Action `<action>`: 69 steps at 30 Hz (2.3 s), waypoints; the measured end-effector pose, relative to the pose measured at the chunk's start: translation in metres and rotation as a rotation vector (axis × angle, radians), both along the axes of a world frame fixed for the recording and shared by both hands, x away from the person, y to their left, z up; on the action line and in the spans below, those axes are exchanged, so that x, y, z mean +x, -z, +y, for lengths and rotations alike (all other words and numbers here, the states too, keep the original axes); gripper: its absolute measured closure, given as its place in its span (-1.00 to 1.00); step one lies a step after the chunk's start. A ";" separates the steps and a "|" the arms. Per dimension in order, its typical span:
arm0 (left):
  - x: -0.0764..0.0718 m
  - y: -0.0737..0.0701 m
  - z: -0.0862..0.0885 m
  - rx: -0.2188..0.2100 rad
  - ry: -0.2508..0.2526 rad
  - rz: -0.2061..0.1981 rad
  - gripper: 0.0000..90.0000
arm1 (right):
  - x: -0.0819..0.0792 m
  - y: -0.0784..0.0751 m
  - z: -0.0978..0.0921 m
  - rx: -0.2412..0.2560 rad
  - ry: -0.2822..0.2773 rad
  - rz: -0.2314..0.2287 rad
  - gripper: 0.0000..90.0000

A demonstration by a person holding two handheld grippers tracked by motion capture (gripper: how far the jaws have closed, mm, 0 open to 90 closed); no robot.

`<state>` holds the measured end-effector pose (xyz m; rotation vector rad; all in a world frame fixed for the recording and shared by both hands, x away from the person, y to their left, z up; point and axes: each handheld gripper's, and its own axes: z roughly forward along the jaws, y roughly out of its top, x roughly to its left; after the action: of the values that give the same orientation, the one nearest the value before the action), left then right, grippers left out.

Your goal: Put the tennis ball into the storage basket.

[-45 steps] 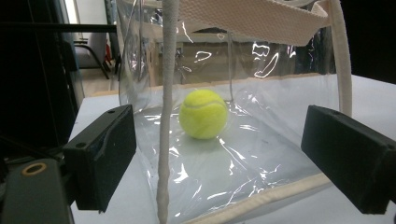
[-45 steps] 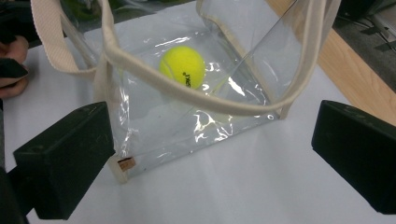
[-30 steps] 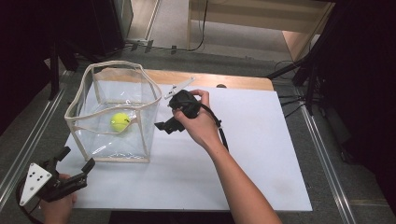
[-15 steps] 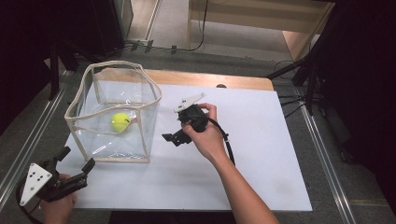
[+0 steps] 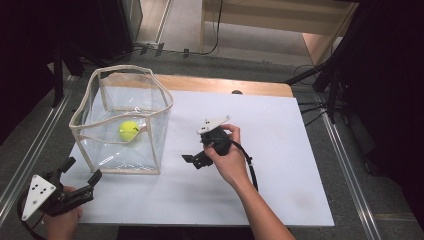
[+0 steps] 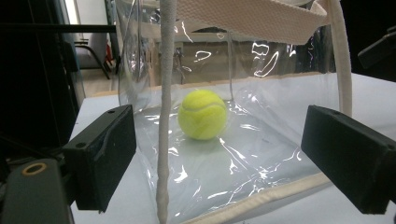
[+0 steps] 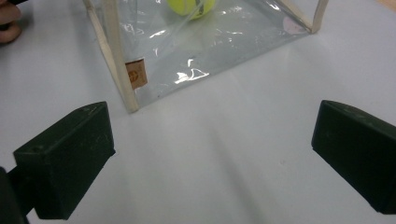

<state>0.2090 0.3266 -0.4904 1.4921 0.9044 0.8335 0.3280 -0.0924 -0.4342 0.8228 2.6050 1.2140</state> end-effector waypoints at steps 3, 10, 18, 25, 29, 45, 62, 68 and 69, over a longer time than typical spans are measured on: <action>0.000 0.000 0.000 0.001 -0.002 0.000 -0.77 | -0.004 0.006 -0.005 0.011 0.011 -0.001 -1.00; 0.000 0.000 0.000 0.001 -0.003 0.000 -0.77 | -0.014 0.017 -0.017 0.029 0.023 -0.007 -1.00; 0.000 0.000 0.000 -0.001 -0.002 -0.001 -0.77 | -0.025 0.030 -0.034 0.058 0.063 -0.017 -1.00; 0.000 0.000 0.000 -0.003 -0.004 0.000 -0.77 | -0.034 0.038 -0.047 0.091 0.086 -0.029 -1.00; 0.000 0.000 0.000 -0.001 -0.002 -0.001 -0.77 | -0.039 0.042 -0.055 0.097 0.103 -0.029 -1.00; 0.000 0.000 0.000 0.004 -0.005 0.001 -0.77 | -0.058 0.052 -0.101 0.112 0.184 -0.046 -1.00; -0.001 0.000 -0.001 0.007 -0.008 0.003 -0.77 | -0.081 0.061 -0.151 0.128 0.284 -0.046 -1.00; -0.001 0.000 -0.001 0.008 -0.008 0.002 -0.77 | -0.091 0.065 -0.169 0.127 0.319 -0.053 -1.00; -0.001 0.000 -0.001 0.008 -0.008 0.002 -0.77 | -0.092 0.065 -0.171 0.128 0.328 -0.055 -1.00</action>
<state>0.2084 0.3254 -0.4905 1.4973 0.9101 0.8420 0.2357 -0.2635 -0.4992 1.1670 2.2522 1.2918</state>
